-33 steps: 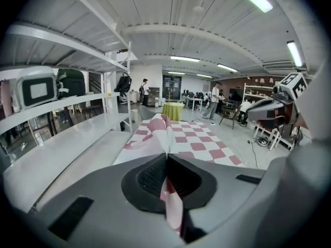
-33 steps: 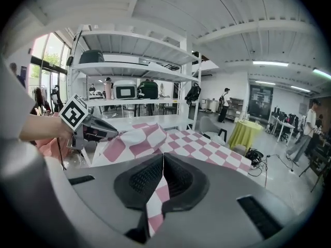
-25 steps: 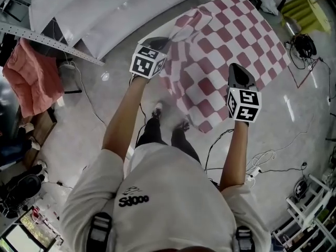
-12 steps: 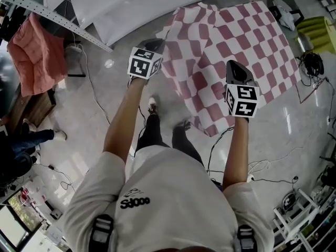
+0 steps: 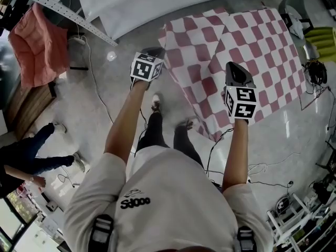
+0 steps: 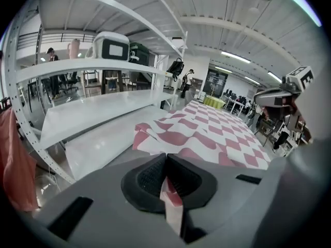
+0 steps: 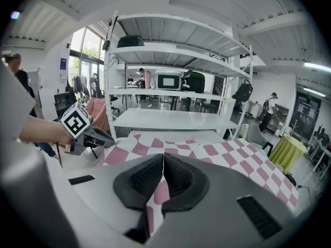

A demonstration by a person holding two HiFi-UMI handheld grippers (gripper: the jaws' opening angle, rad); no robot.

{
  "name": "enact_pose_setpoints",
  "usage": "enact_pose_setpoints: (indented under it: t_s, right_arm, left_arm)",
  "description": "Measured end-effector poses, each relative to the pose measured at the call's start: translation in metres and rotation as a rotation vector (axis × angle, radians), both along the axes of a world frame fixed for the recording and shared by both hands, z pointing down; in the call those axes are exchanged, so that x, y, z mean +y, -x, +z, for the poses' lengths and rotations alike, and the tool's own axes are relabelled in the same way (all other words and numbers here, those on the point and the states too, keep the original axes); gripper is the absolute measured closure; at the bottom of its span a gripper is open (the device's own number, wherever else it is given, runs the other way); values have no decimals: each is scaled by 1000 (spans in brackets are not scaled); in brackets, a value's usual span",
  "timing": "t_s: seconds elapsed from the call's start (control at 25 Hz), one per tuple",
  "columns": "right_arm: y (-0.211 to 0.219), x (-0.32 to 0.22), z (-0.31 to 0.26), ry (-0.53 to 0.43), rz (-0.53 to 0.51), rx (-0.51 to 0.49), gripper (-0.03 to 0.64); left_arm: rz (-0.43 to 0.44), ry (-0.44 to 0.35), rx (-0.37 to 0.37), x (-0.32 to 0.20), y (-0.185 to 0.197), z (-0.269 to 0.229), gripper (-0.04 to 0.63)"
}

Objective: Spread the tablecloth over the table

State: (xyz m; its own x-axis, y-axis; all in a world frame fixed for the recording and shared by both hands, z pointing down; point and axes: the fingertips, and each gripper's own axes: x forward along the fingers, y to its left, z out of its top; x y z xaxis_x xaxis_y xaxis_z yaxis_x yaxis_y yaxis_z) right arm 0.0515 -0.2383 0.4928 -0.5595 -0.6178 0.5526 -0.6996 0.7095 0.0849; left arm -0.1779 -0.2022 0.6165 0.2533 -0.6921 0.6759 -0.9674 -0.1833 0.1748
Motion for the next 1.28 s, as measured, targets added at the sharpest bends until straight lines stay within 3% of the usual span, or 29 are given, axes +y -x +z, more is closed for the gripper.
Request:
enact_pose_setpoints:
  t_s: [0.44,0.92,1.28]
  right_arm:
    - [33,1,30,42,-36,23,592]
    - [54,6,63,87,-77,55,592]
    - [54,4,94,129,-48,114,592]
  left_arm:
    - [-66,120,49,34,30,59,563]
    - [-212,167,-26,58,90,100,565]
    - [-291,254,-107,54,155,172,565]
